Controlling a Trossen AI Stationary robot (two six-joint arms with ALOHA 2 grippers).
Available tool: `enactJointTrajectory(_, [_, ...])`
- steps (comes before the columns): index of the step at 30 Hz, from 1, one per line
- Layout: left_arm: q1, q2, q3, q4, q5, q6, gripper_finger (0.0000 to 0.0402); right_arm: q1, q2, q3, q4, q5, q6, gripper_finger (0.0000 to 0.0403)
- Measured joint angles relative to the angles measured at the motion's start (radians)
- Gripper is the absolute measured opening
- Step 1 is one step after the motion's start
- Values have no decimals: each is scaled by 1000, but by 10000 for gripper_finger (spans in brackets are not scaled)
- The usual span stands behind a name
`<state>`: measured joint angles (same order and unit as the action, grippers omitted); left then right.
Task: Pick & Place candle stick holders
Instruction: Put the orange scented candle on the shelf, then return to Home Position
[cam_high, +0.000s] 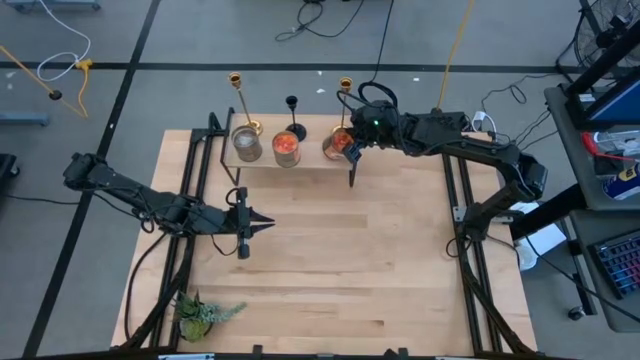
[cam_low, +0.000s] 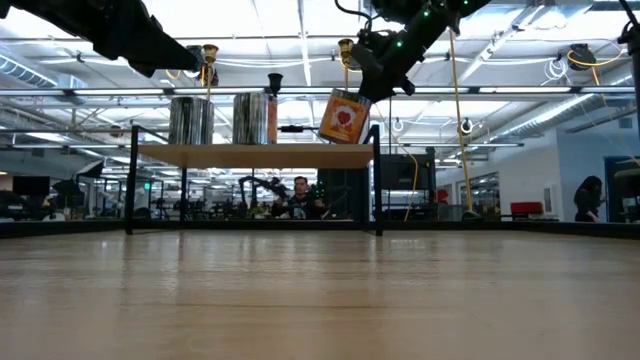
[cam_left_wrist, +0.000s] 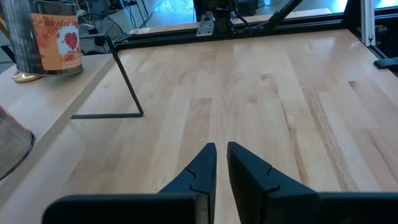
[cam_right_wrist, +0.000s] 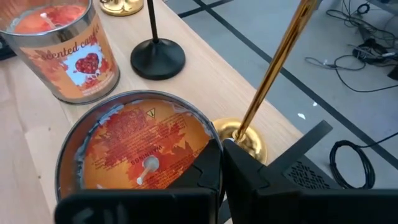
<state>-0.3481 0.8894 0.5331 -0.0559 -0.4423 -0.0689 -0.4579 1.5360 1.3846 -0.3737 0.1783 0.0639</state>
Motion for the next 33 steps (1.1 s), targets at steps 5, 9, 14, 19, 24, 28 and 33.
enactJointTrajectory(5, [0, 0, 0, 0, 0, 0, 47, 0, 0, 0, -8, 0, -3, 4])
enactJointTrajectory(9, [0, 0, 0, 0, 0, 0, 47, 0, 0, 0, -2, 0, -4, 4])
enactJointTrajectory(14, [0, 0, 0, 0, 0, 0, 47, 0, 0, -1, -1, 0, -4, 4])
enactJointTrajectory(19, [0, 0, 0, 0, 0, 1, 47, 0, 0, -1, 1, -1, -3, 4])
enactJointTrajectory(24, [0, 0, 0, 0, 0, 1, 47, 0, 0, -2, 12, 0, 0, 16])
enactJointTrajectory(28, [0, 0, 0, 0, 0, 3, 47, 1, 0, -2, 52, 0, -6, 47])
enactJointTrajectory(33, [0, 0, 0, 0, 0, 3, 47, 1, 0, -2, 60, 2, -24, 78])
